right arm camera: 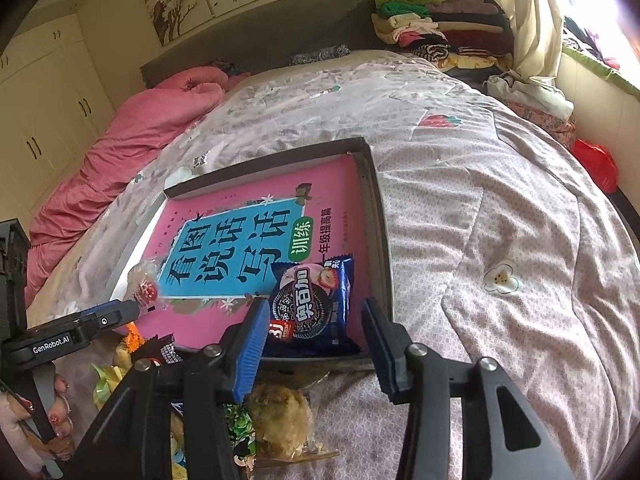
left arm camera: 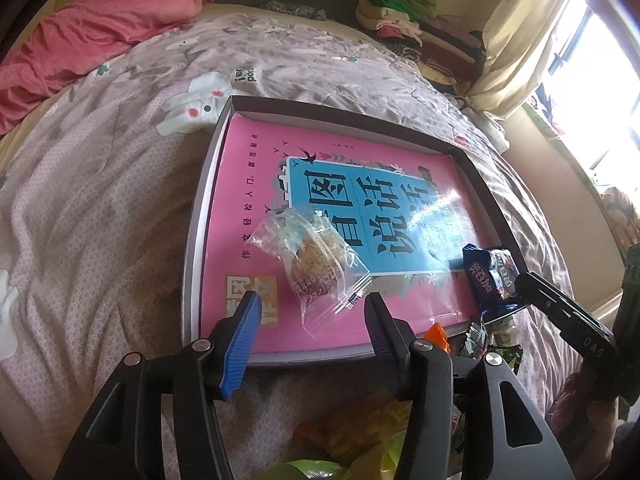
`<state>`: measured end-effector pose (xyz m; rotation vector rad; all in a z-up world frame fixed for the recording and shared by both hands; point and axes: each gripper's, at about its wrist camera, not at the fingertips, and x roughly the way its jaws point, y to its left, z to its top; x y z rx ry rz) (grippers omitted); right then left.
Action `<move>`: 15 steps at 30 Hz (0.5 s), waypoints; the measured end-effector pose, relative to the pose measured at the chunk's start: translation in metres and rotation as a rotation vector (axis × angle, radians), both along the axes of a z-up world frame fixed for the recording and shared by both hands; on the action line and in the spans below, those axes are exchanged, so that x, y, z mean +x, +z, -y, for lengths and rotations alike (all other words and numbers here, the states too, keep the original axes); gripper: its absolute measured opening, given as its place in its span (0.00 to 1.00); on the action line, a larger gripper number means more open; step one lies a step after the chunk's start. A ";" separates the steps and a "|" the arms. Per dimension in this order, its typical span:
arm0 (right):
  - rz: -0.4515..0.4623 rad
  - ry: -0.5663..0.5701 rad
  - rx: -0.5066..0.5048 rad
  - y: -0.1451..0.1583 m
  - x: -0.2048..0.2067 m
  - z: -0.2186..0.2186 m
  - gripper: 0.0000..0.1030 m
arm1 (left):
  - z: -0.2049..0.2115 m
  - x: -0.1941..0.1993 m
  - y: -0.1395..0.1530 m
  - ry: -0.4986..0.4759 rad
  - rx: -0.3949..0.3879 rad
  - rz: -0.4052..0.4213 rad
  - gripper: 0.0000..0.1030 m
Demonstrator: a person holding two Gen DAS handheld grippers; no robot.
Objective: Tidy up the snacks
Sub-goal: 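Lower the blue pack into the tray and open the right tool while the left tool releases the cookie bag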
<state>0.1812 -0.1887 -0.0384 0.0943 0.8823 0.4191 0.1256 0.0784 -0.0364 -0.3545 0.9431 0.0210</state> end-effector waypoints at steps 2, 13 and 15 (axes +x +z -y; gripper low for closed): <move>0.005 -0.002 0.006 0.001 -0.001 0.001 0.49 | -0.001 -0.002 0.002 0.004 0.002 0.001 0.57; 0.046 -0.016 0.044 0.013 -0.007 0.009 0.58 | -0.008 -0.015 0.017 0.025 -0.007 0.046 0.59; 0.054 -0.014 0.046 0.014 -0.008 0.009 0.58 | -0.009 -0.018 0.022 0.028 -0.002 0.067 0.61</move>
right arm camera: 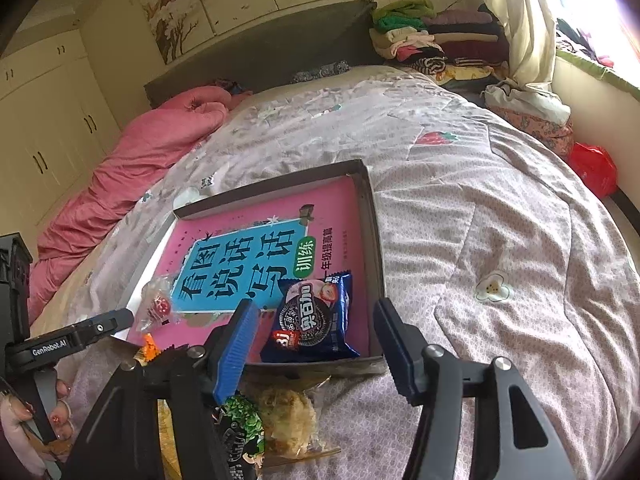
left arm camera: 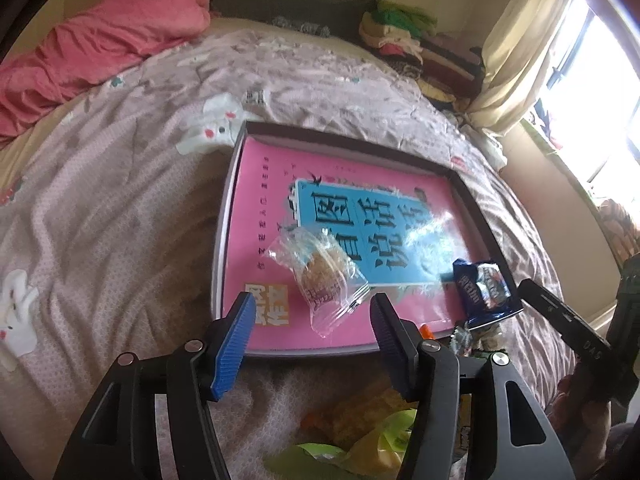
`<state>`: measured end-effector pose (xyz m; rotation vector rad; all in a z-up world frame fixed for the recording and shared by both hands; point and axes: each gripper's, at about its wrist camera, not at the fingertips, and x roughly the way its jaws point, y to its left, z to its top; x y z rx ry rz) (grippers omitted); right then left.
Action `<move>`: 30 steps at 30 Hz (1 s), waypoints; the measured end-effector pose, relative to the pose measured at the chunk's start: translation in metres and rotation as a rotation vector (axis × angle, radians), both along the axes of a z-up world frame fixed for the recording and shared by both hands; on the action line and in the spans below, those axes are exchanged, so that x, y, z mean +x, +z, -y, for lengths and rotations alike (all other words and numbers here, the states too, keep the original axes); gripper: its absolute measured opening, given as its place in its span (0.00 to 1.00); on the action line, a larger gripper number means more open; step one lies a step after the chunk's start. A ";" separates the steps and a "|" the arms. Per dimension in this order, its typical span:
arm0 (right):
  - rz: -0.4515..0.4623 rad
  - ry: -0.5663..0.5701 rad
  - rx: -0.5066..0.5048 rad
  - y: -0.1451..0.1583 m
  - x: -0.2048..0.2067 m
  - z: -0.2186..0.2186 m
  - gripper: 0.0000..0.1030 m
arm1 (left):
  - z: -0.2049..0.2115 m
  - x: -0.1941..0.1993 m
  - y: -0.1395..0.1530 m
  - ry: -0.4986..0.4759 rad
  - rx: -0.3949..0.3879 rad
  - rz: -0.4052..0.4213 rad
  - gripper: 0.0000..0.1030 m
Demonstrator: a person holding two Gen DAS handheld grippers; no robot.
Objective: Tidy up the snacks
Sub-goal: 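Lower the blue pack into the tray and open the right tool while the left tool releases the cookie bag, then move both open tools back from the tray to the snack pile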
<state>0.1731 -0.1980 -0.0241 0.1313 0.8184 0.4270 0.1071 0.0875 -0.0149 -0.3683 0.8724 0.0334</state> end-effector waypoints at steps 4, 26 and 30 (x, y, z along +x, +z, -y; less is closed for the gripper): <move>0.015 0.005 0.006 0.004 -0.003 0.000 0.60 | -0.001 -0.009 0.009 0.006 0.013 0.028 0.70; 0.051 0.079 0.005 0.016 -0.036 -0.010 0.64 | 0.014 -0.040 0.020 -0.063 0.074 0.027 0.71; 0.054 0.101 0.004 0.018 -0.044 -0.014 0.64 | 0.015 -0.046 0.021 -0.066 0.073 0.025 0.71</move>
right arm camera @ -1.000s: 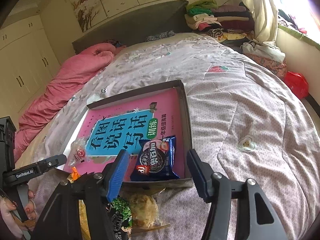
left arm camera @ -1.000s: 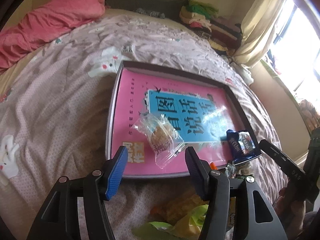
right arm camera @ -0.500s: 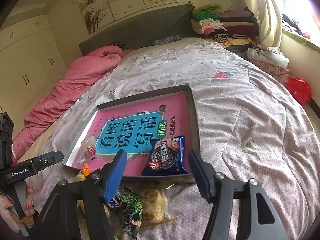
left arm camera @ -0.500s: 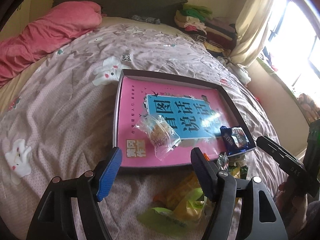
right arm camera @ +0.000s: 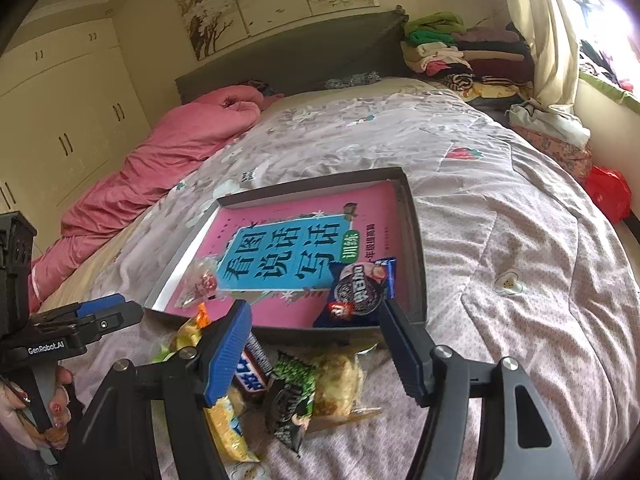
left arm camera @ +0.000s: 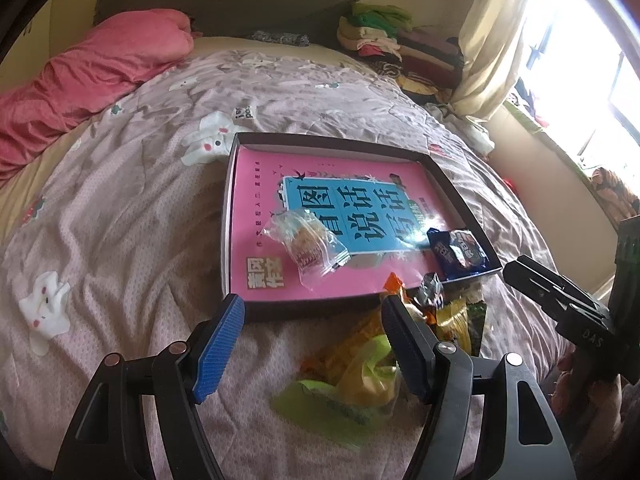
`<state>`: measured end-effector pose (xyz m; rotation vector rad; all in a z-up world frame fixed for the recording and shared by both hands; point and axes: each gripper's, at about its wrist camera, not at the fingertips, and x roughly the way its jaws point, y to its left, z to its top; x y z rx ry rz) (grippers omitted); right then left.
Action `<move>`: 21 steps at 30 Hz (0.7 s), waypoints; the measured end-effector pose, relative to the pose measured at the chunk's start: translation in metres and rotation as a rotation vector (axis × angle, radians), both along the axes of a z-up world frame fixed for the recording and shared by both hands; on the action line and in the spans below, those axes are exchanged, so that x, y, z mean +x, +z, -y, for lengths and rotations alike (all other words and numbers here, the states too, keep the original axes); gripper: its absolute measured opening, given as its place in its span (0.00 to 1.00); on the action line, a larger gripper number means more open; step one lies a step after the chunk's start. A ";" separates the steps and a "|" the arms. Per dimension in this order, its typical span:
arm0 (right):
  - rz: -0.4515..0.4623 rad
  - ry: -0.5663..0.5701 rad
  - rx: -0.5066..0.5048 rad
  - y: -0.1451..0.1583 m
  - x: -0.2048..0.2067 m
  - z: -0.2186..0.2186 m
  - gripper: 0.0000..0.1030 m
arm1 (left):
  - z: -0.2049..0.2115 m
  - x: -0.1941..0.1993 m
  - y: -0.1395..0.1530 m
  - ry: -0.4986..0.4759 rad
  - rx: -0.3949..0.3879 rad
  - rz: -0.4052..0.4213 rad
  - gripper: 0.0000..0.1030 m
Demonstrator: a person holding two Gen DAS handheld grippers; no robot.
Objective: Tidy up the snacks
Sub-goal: 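Move both open tools back from the tray to the snack pile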
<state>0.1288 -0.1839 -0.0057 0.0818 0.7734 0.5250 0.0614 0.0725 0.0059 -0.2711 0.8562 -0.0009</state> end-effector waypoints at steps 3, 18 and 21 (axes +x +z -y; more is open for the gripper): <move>0.004 0.019 -0.007 0.001 -0.007 -0.003 0.64 | 0.001 -0.004 0.000 -0.009 0.000 -0.003 0.71; -0.007 0.120 -0.056 -0.005 -0.039 -0.021 0.64 | 0.008 -0.021 -0.003 -0.045 0.004 -0.028 0.71; -0.009 0.137 -0.067 -0.007 -0.044 -0.025 0.64 | 0.008 -0.023 -0.003 -0.048 0.002 -0.031 0.71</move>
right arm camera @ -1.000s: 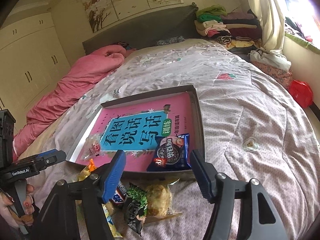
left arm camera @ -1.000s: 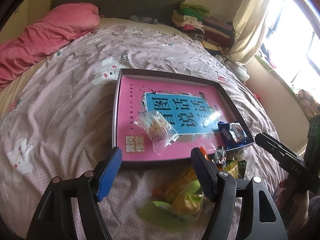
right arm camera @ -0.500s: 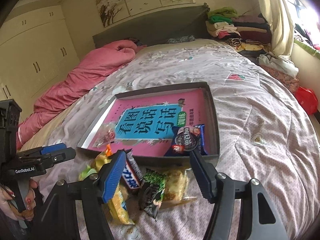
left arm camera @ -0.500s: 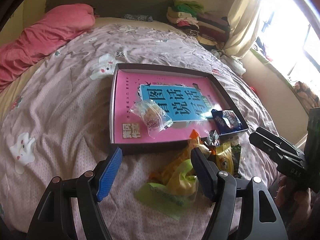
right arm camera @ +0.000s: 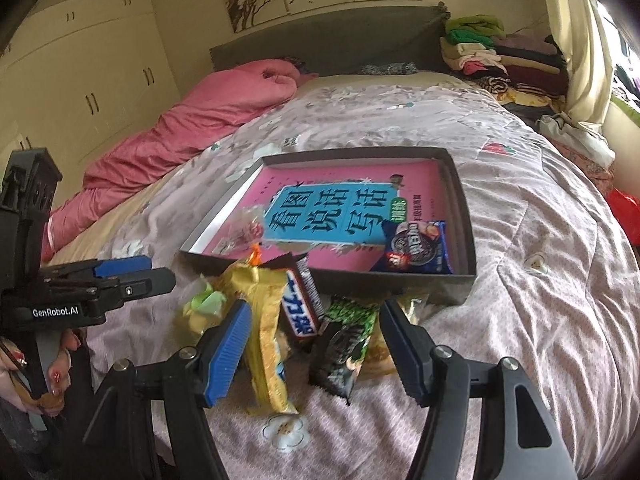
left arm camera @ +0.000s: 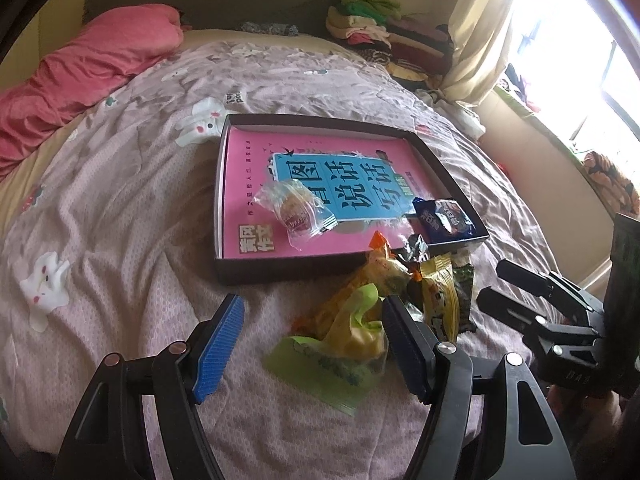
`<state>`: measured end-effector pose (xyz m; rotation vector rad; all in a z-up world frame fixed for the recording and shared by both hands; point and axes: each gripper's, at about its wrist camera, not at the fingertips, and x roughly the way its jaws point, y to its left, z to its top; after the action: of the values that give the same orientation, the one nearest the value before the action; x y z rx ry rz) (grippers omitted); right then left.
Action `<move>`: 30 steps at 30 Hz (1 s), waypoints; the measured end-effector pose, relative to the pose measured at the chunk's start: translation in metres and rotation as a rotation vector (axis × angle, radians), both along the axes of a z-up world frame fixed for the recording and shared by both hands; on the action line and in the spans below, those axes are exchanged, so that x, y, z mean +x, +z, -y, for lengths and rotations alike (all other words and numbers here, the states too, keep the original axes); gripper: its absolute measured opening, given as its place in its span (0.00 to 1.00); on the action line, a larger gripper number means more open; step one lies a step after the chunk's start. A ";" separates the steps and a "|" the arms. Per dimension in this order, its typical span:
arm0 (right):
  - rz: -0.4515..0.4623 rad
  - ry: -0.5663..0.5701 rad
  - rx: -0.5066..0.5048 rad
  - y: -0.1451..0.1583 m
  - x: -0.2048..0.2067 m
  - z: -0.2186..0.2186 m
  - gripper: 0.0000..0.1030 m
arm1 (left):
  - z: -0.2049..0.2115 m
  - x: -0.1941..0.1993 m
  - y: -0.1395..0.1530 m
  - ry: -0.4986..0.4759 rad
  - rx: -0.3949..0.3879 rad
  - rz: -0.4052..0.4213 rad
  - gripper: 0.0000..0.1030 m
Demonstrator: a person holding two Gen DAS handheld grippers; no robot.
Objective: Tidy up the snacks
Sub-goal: 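Move both open tools back from the tray to the snack pile, then grasp the gold-wrapped bar with the right tool while the left tool approaches the yellow-green bag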
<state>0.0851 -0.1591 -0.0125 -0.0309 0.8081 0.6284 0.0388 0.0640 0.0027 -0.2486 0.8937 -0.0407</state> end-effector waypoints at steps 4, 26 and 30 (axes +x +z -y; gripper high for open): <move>-0.003 0.022 -0.008 -0.001 -0.005 -0.004 0.64 | 0.002 -0.002 -0.001 -0.009 -0.003 -0.012 0.71; -0.027 0.124 -0.073 -0.018 -0.021 -0.024 0.64 | 0.022 -0.005 -0.021 -0.090 -0.026 -0.080 0.71; -0.034 0.155 -0.082 -0.023 -0.024 -0.030 0.60 | 0.026 -0.004 -0.025 -0.105 -0.023 -0.091 0.71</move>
<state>0.0615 -0.1295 -0.0356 -0.1586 0.8697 0.7431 0.0347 0.0381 -0.0226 -0.2258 0.9964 -0.1380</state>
